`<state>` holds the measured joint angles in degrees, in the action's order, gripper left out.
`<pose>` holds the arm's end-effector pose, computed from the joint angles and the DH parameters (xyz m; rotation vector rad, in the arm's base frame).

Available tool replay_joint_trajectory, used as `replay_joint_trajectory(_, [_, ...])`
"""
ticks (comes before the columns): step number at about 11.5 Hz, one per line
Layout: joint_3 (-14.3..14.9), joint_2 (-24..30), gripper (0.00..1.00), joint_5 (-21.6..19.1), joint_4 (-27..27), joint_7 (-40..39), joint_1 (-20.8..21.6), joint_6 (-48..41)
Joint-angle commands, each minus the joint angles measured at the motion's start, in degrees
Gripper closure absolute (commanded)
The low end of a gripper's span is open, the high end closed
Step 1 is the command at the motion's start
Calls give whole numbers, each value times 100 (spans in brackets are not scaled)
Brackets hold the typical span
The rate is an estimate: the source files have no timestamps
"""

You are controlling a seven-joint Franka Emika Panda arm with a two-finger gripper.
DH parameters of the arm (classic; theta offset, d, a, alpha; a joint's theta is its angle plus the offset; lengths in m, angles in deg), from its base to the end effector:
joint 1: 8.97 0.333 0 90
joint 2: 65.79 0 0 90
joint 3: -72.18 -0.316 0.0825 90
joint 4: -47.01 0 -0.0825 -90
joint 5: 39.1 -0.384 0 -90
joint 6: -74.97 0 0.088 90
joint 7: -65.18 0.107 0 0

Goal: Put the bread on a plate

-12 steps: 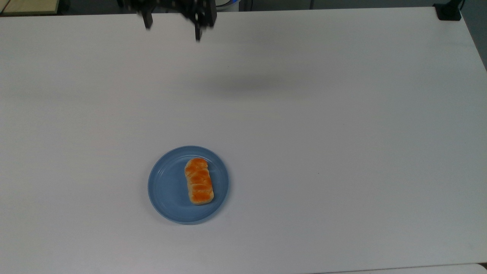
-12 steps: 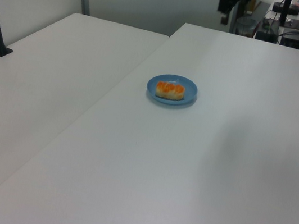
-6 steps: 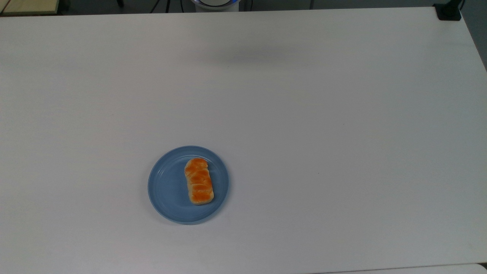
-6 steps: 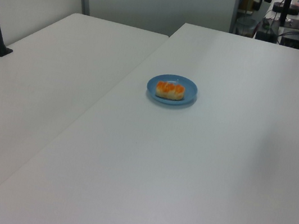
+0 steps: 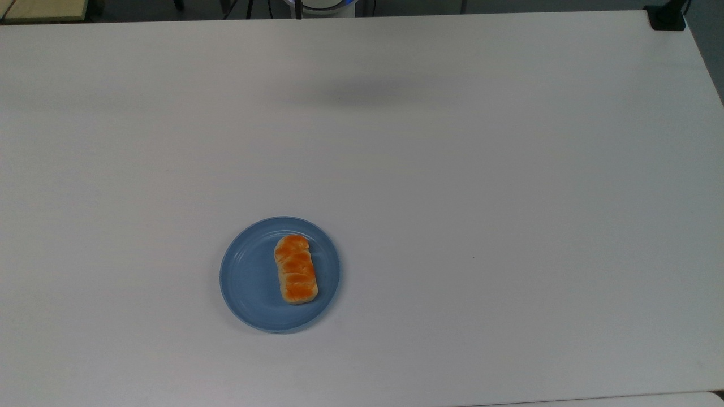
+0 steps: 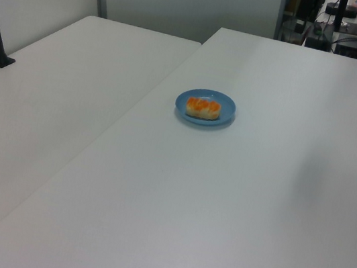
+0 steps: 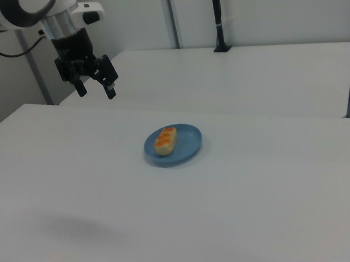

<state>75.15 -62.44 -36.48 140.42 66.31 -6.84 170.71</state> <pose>0.5460 -0.0133 0.6377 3.0950 -0.0497 0.1536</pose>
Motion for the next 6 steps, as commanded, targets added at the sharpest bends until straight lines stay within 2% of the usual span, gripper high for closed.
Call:
replay_joint_trajectory(1, [-33, 149, 0, -60, 89, -174, -54, -152])
replay_joint_trajectory(6, [-25, 123, 0, -122, 2, -166, -257, -135])
